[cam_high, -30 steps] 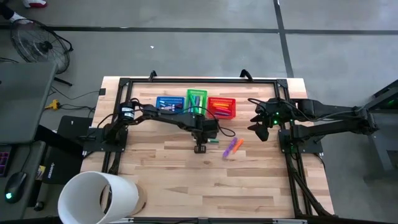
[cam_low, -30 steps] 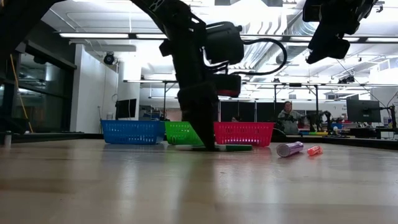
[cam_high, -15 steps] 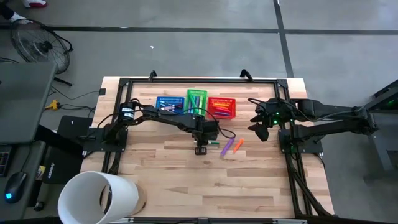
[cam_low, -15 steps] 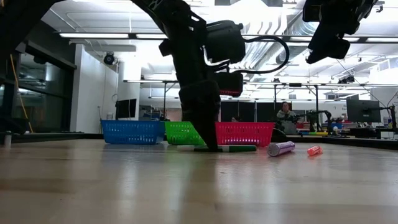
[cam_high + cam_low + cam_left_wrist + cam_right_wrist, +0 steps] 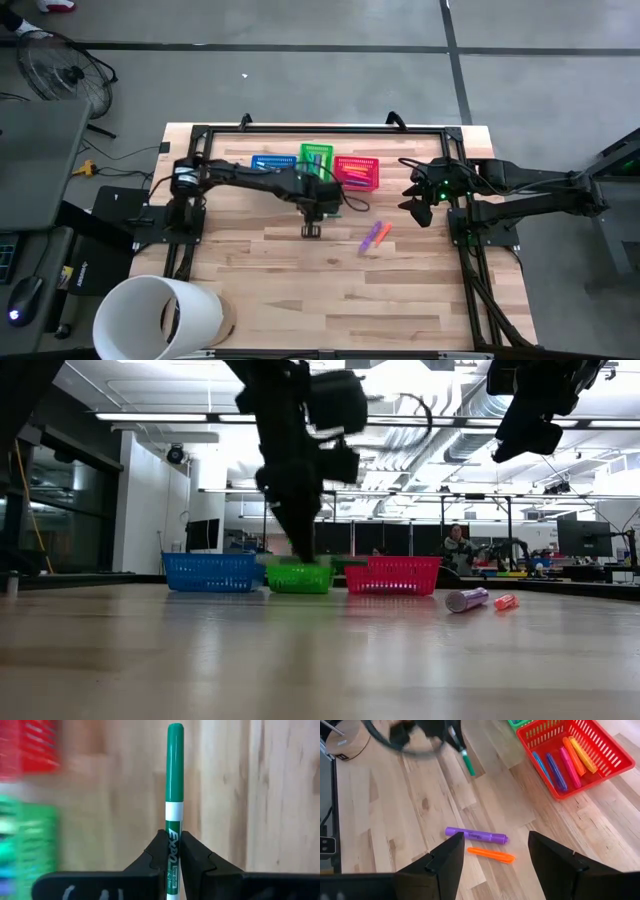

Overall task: Pick & Place Markers
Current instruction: Put the green marker into the blue bin

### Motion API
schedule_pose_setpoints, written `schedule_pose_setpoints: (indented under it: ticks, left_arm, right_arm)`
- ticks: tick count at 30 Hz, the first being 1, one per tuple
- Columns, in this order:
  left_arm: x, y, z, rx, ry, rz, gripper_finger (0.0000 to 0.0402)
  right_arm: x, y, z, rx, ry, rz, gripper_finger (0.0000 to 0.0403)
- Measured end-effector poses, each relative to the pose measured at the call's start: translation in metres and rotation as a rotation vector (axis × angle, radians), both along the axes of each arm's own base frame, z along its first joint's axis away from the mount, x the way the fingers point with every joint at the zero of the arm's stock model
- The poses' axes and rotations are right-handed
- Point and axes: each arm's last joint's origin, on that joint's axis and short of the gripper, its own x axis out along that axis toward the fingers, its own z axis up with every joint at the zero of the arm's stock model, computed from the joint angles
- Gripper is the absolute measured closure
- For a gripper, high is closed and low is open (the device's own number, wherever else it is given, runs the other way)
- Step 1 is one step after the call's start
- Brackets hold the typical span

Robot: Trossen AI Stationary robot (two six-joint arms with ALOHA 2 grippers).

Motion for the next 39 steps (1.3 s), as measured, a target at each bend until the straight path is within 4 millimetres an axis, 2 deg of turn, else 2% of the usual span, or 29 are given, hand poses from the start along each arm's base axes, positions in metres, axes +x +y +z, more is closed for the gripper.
schedule_pose_setpoints:
  ticks: [9, 24, 39]
  left_arm:
    - [-0.029, 0.027, 0.034, 0.089, 0.065, 0.047, 0.0383]
    - [-0.047, 0.071, 0.034, 0.095, 0.178, 0.086, 0.0383]
    - [-0.080, 0.116, 0.052, 0.112, 0.234, 0.148, 0.0383]
  right_arm:
    - [0.000, 0.000, 0.000, -0.010, 0.001, 0.002, 0.0194]
    - [0.000, 0.000, 0.000, -0.007, 0.001, -0.002, 0.0194]
    - [0.000, -0.001, 0.000, -0.019, -0.002, -0.016, 0.0194]
